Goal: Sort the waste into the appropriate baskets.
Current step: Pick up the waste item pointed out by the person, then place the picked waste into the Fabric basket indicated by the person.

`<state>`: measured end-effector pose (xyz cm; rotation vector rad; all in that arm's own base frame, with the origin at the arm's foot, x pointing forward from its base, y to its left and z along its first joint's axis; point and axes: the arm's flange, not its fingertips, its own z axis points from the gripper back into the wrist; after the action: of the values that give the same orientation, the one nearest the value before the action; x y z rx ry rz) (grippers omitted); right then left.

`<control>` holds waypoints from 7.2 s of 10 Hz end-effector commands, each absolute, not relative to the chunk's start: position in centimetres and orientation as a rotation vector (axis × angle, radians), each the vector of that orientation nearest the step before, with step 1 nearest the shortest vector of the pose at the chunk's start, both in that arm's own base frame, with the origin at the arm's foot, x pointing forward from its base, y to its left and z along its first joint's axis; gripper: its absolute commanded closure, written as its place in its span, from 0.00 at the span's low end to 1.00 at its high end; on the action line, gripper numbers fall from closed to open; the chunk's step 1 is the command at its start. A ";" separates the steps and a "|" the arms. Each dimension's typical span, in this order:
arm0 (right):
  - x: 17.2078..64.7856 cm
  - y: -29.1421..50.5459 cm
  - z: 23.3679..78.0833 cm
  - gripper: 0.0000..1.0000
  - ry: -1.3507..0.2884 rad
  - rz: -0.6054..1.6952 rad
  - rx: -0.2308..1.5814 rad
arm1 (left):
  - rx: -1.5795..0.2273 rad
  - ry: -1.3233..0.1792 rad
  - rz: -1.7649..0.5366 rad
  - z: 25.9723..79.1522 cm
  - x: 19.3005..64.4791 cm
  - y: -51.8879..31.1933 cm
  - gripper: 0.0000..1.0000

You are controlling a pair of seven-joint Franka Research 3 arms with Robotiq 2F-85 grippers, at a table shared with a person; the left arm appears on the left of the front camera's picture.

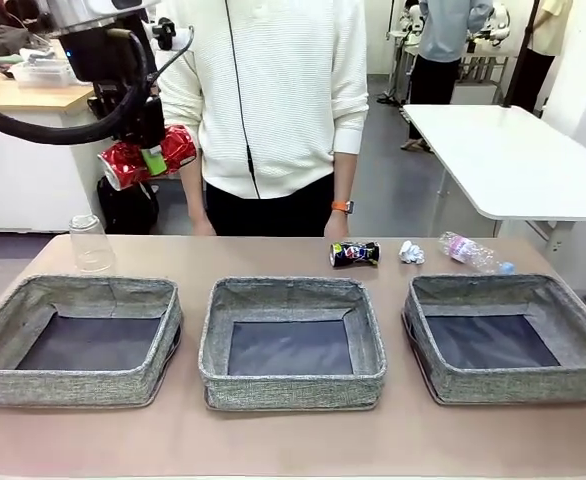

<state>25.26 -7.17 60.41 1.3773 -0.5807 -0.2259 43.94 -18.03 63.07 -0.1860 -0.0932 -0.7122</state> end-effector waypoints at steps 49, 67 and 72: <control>25.6 -7.1 60.6 0.00 -0.605 -0.199 1.397 | 0.058 0.144 -0.044 75.1 35.1 -40.7 0.65; 25.6 -7.1 60.6 0.00 -0.605 -0.199 1.397 | -0.052 0.053 0.185 47.7 36.8 -9.5 0.65; 25.6 -7.1 60.6 0.00 -0.605 -0.199 1.397 | -0.093 0.071 0.231 45.6 36.0 -7.6 0.65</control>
<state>25.25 -7.16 60.42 1.3765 -0.5808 -0.2255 35.99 -7.60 45.55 -0.0508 0.0901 0.2195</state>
